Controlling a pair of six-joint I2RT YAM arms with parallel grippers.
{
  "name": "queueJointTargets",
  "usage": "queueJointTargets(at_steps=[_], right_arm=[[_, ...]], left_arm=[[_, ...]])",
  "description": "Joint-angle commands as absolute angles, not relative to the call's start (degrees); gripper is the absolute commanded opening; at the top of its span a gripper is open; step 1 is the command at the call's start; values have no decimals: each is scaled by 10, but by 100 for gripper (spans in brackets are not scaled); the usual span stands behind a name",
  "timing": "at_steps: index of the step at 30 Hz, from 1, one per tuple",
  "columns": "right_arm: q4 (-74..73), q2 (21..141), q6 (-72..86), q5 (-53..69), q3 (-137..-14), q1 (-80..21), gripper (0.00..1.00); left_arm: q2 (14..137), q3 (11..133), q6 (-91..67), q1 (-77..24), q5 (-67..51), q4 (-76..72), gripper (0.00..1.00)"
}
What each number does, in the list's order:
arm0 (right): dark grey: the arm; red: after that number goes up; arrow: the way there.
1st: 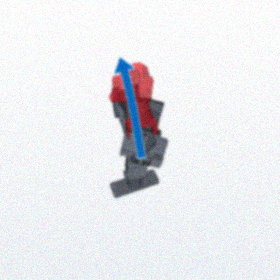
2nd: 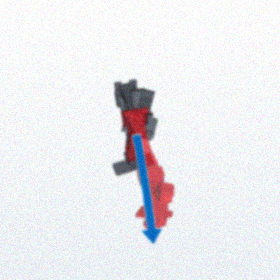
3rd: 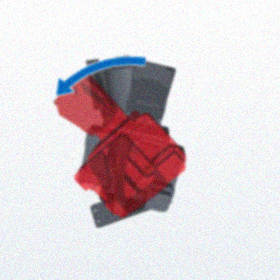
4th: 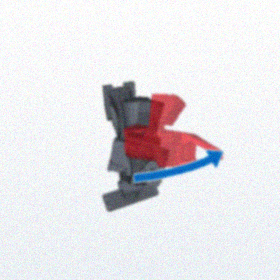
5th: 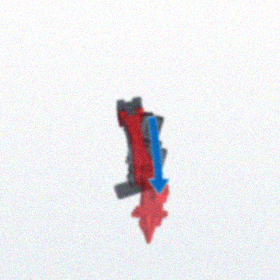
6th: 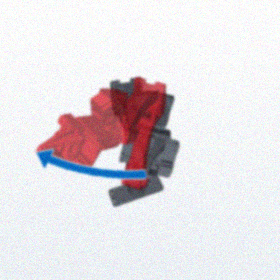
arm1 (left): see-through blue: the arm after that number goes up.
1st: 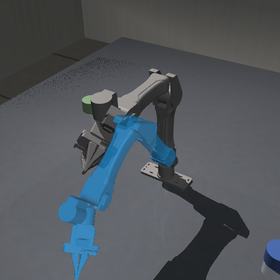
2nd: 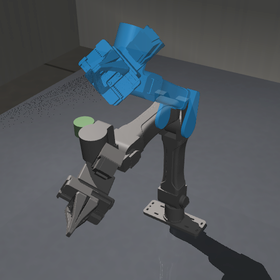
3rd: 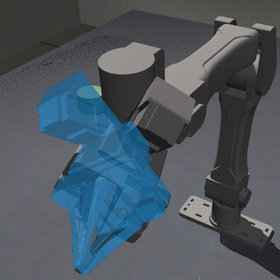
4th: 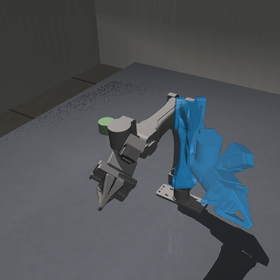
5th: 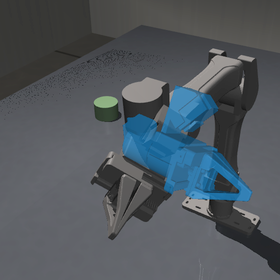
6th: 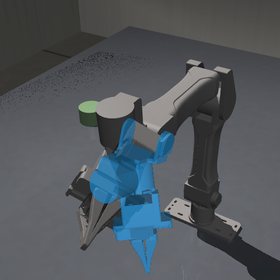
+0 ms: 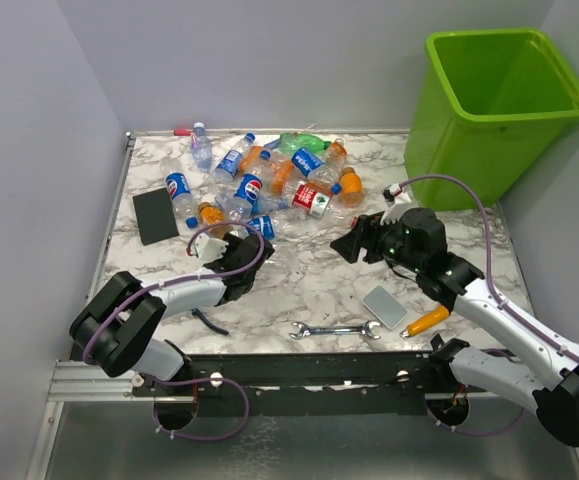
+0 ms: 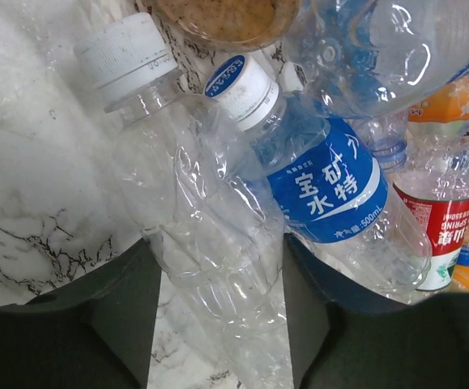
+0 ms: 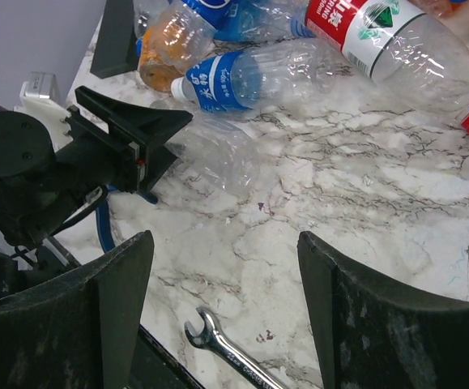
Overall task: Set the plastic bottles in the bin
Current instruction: Pick up the plastic bottle at the center of the board.
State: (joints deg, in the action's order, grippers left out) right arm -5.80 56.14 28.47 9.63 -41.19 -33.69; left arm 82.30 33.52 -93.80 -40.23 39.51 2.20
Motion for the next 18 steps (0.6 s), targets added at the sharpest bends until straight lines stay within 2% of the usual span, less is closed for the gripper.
queueJointTargets(at_steps=[1, 6, 11, 15, 18], right_arm=[[-79, 548, 276, 82, -420, -339, 75], [-102, 536, 272, 90, -431, -339, 75], [-133, 516, 255, 117, -459, -339, 77], [-150, 506, 242, 144, -495, -339, 78], [-146, 492, 240, 162, -524, -339, 78]], left_arm=[[799, 320, -878, -401, 390, -15, 47], [755, 299, -753, -401, 347, -77, 43], [651, 296, -623, -402, 294, -85, 40], [572, 325, -451, -403, 226, -91, 39], [556, 390, -281, -402, 162, -38, 38]])
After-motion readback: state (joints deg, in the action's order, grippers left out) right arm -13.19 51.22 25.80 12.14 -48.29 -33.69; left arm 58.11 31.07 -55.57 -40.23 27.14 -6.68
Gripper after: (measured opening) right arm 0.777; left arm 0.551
